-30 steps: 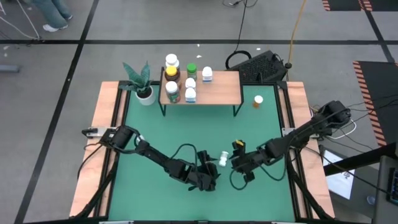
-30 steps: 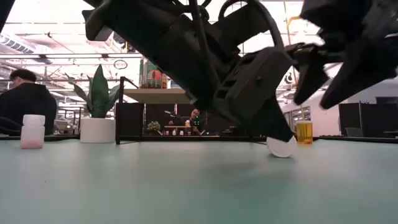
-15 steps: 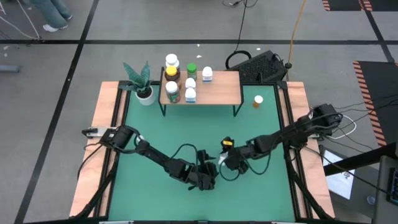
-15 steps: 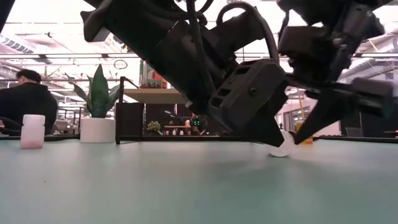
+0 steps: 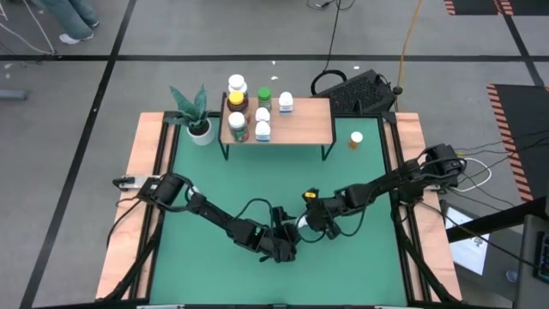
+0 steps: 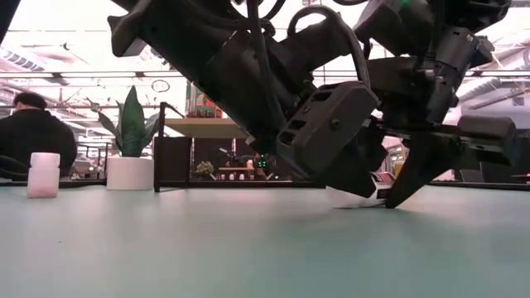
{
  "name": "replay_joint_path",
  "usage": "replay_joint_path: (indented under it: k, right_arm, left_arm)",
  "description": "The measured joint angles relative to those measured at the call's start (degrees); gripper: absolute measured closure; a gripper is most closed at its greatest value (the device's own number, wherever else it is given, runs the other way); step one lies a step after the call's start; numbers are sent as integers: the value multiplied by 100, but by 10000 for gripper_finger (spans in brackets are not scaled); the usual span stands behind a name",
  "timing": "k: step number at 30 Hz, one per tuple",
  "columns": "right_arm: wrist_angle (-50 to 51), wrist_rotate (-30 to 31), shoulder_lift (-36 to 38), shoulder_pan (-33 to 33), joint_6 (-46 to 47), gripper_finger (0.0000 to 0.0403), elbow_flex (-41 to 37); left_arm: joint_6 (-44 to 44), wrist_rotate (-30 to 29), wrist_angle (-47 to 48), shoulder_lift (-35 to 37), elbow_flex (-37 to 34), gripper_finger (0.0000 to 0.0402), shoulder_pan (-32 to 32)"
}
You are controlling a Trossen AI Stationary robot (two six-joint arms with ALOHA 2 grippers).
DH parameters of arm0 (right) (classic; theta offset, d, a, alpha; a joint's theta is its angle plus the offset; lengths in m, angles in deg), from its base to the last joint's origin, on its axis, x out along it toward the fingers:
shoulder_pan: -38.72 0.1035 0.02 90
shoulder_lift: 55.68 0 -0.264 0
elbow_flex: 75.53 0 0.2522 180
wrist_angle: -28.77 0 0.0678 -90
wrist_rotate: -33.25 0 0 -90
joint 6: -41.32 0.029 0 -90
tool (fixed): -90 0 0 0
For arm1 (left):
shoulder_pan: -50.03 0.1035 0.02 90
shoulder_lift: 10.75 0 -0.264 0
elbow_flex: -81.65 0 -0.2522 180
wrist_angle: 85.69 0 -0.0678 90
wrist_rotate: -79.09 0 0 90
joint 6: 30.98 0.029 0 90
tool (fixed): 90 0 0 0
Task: Pick and place medicine bottles onto shelf by color
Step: Put the white black pill bottle on the shelf aligned with the white blue pill bottle
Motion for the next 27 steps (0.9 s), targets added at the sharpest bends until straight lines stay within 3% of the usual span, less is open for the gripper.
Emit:
replay_joint_path:
  k: [3, 6, 10, 14, 18, 21, 27]
  right_arm:
    - [63, 5, 189, 0, 465, 251, -21]
    - [129, -38, 515, 0, 893, 253, -28]
    - [-106, -1062, 991, -41, 1344, 249, -154]
    - [-1537, -2282, 1513, -162, 1863, 229, -769]
    - [-3768, -2919, 1783, -297, 2532, 241, -1606]
    - [-4911, -2242, 1775, -307, 2793, 250, -2098]
    - [-5204, 384, 1684, 84, 1848, 238, -2535]
  left_arm:
    - [0, 0, 0, 0, 0, 66, 0]
    - [-13, -59, 77, 7, 0, 66, 0]
    - [-185, -28, 427, 132, -7, 66, -26]
    - [-260, 3, 460, 334, -2, 66, -72]
    - [130, 72, 5, 401, -4, 66, -119]
    - [370, 75, -429, 409, 0, 67, -162]
    - [22, -293, -949, 409, 2, 67, -83]
